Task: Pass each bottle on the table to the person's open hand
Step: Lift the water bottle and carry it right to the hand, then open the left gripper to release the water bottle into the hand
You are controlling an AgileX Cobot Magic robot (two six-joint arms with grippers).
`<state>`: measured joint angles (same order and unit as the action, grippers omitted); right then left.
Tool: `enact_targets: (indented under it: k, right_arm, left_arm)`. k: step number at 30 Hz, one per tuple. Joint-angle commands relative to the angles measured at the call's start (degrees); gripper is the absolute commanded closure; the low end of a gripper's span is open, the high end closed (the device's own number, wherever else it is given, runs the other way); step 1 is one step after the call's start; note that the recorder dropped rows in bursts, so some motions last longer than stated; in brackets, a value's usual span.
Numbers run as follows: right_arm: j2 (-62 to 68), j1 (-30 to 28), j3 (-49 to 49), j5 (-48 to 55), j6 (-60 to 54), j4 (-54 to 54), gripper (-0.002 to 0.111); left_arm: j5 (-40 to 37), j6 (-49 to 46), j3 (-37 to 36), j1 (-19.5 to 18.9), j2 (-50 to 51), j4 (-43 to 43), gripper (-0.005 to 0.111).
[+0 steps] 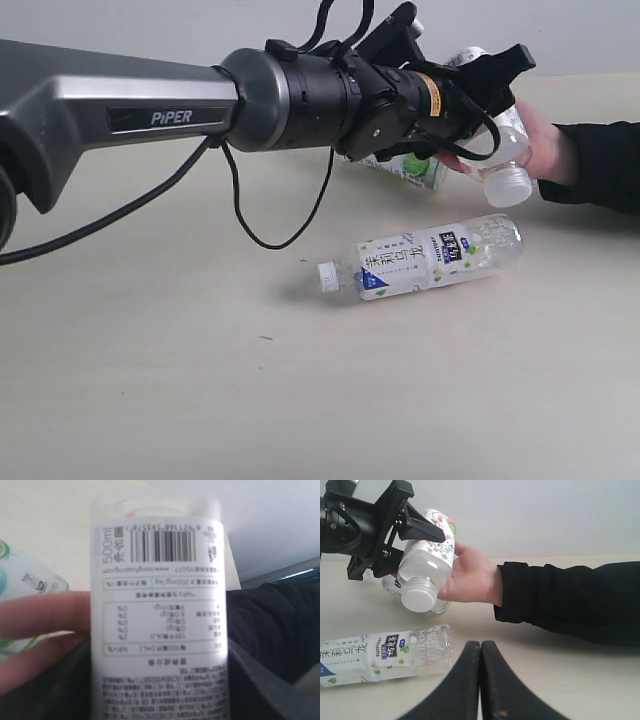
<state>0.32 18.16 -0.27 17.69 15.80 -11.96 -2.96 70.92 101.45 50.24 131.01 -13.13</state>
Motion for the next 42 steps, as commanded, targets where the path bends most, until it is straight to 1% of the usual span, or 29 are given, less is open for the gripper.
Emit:
enact_targets:
  k: [1, 4, 14, 26, 27, 29, 34, 36, 42]
  right_arm:
    - [-0.3, -0.2, 0.3, 0.0, 0.0, -0.2, 0.108]
    - [-0.3, -0.2, 0.3, 0.0, 0.0, -0.2, 0.108]
    - [-0.3, -0.2, 0.3, 0.0, 0.0, -0.2, 0.108]
    - [-0.3, -0.2, 0.3, 0.0, 0.0, -0.2, 0.108]
    - [-0.3, -0.2, 0.3, 0.0, 0.0, -0.2, 0.108]
    - [-0.3, -0.2, 0.3, 0.0, 0.0, -0.2, 0.108]
    - [-0.3, -0.2, 0.3, 0.0, 0.0, -0.2, 0.108]
    - [-0.3, -0.2, 0.3, 0.0, 0.0, -0.2, 0.108]
    - [-0.3, -0.2, 0.3, 0.0, 0.0, -0.2, 0.108]
  left_arm:
    - [0.3, -0.3, 0.7, -1.3, 0.3, -0.4, 0.107]
    - [0.1, -0.2, 0.7, -1.8, 0.3, -0.4, 0.107]
    - [1.6, 0.0, 0.7, -1.8, 0.3, -1.3, 0.107]
    - [1.6, -0.2, 0.7, -1.8, 0.4, -1.3, 0.106]
    - [1.6, -0.2, 0.7, -1.8, 0.6, -1.3, 0.103]
    - [1.6, -0.2, 0.7, -1.8, 0.6, -1.3, 0.095]
    - [1.6, 0.3, 0.7, -1.8, 0.6, -1.3, 0.064]
    - [1.6, 0.8, 0.7, -1.8, 0.6, -1.3, 0.055]
    - [1.6, 1.1, 0.7, -1.8, 0.6, -1.3, 0.037]
